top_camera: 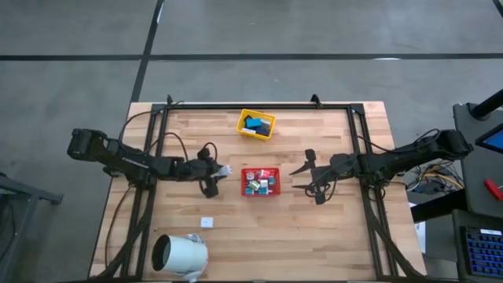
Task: Pick & Place Office items
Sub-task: Put the top white charger adapter into the red bin
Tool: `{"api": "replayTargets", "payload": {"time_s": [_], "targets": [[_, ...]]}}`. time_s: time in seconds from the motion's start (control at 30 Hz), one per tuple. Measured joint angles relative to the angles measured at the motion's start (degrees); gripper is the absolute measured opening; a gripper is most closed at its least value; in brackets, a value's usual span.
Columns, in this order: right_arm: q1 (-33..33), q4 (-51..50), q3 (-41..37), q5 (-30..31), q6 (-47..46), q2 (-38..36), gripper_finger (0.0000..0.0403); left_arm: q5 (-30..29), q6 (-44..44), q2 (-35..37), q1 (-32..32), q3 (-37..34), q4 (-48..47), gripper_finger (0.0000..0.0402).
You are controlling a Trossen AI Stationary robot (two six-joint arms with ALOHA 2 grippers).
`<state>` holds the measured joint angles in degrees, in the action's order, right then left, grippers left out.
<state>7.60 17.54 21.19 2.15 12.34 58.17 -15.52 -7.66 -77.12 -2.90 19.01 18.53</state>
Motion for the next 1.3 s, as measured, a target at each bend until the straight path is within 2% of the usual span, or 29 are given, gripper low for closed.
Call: {"api": "replayTargets", "payload": {"time_s": [0.3, 1.13, 1.2, 1.3], "targets": [[0.0, 0.5, 0.0, 0.0, 0.1, 0.0, 0.0201, -2.5, 4.1, 0.0, 0.0, -0.6, 7.5, 0.0152], [0.0, 1.1, 0.0, 0.0, 0.3, 0.0, 0.0201, -2.5, 13.5, 0.0, 0.8, -1.1, 26.1, 0.0152], [0.0, 1.1, 0.0, 0.0, 0.3, 0.0, 0.0201, -1.9, 14.0, 0.0, 0.9, -2.3, 29.8, 0.0152], [0.0, 1.1, 0.0, 0.0, 0.4, 0.0, 0.0201, 2.7, 14.7, 0.0, 1.8, -5.0, 37.1, 0.0152]]}}
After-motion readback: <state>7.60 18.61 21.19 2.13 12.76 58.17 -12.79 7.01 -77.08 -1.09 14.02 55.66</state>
